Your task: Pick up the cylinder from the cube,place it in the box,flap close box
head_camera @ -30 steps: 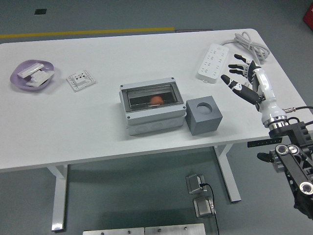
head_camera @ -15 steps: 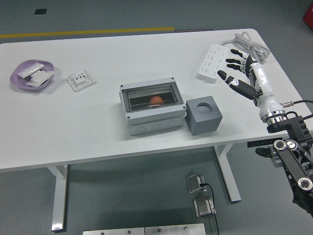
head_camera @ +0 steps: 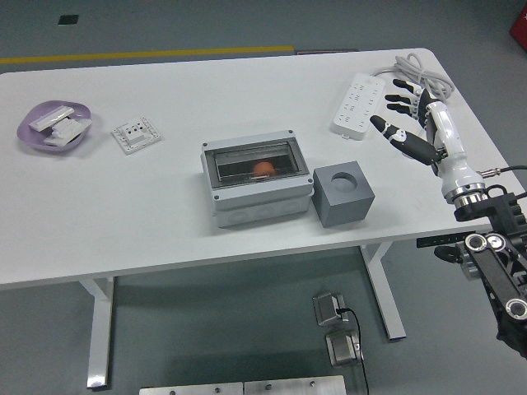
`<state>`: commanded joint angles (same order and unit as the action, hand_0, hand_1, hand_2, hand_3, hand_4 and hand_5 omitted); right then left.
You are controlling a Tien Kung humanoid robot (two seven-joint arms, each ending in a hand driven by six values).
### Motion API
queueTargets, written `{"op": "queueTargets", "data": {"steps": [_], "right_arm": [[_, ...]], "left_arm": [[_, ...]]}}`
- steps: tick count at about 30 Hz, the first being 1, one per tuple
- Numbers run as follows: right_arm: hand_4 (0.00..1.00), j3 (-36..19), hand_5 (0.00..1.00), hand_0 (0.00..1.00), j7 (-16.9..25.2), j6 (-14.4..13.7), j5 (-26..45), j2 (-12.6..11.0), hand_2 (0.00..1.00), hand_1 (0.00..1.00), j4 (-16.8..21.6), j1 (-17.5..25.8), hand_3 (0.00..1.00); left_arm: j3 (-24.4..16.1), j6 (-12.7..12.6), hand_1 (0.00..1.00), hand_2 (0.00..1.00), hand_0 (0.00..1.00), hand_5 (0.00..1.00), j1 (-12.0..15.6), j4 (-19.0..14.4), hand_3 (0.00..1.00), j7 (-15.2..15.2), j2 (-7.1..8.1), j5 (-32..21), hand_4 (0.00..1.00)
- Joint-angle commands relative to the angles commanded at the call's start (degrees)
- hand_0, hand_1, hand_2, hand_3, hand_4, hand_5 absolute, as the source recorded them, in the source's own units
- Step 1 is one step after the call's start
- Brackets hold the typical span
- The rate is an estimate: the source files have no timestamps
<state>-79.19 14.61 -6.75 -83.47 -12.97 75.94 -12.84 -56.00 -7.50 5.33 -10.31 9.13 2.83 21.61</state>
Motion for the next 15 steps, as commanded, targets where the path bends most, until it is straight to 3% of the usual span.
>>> {"op": "queueTargets", "data": {"steps": [15], "right_arm": [[0.939,1.17,0.433,0.809,0.13,0.20,-0.16,0.80,0.748,0.726,-0.40,-1.63,0.835]], "left_arm": [[-2.25,-0.14,0.649,0.602,0.659,0.209,-0.10,0.00,0.678,-0.02,0.21,1.52,0.659]]}}
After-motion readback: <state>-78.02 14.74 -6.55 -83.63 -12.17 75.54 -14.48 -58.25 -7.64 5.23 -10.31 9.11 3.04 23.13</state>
